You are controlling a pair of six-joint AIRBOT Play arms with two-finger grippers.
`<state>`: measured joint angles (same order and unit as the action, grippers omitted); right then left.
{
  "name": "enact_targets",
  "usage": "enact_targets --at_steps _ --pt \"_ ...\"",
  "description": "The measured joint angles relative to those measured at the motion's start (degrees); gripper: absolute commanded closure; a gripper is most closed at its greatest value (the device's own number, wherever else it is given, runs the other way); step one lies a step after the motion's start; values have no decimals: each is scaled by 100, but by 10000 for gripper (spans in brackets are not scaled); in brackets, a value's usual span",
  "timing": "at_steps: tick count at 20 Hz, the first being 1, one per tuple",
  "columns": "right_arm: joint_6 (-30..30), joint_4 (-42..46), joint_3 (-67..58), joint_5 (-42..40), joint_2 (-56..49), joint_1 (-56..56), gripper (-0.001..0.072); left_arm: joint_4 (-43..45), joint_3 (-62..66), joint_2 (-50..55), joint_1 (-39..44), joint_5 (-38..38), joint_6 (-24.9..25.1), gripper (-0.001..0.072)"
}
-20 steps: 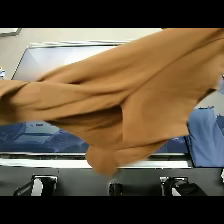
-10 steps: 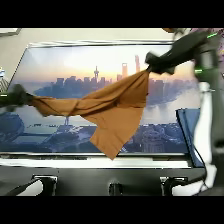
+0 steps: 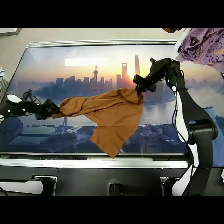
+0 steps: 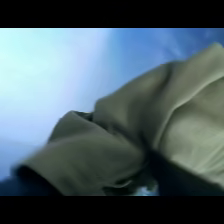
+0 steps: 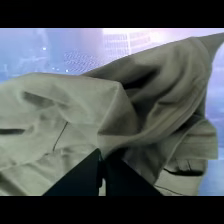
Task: Fold the clothes and pants, and hang the long-sleeved shirts on hangers.
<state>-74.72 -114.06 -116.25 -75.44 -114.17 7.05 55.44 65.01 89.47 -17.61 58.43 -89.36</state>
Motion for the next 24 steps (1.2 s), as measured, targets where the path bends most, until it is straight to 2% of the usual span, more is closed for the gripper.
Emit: enact_targets --at_steps 4,9,13,14,15,17,18,20,21,24 --pt "-127 28 -2 -111 236 0 689 2 -210 -807 -710 240 678 30" --pt "-223 70 -2 -258 555 0 689 -326 -1318 -1379 -1198 136 1419 36" --pt "-247 87 -2 -376 684 0 689 -1471 -2011 -1401 -1093 -363 2061 39" --pt "-262 87 -2 -400 699 0 689 -1648 -2092 -1364 -1005 -518 2164 50" --pt "-262 90 -2 -417 706 0 689 -1805 -2151 -1314 -903 -678 2253 106" --pt "-262 92 -2 -452 721 0 689 -2004 -2208 -1185 -706 -1019 2354 113" --pt "-262 94 -2 -457 726 0 689 -2087 -2216 -1113 -619 -1139 2387 214" --pt "-262 107 -2 -494 728 0 689 -2194 -2218 -966 -479 -1342 2430 587" --pt "-262 107 -2 -496 730 0 689 -2251 -2214 -905 -431 -1423 2446 688" --pt "-262 105 -2 -542 737 0 689 -2391 -2151 -852 -358 -1482 2470 689"
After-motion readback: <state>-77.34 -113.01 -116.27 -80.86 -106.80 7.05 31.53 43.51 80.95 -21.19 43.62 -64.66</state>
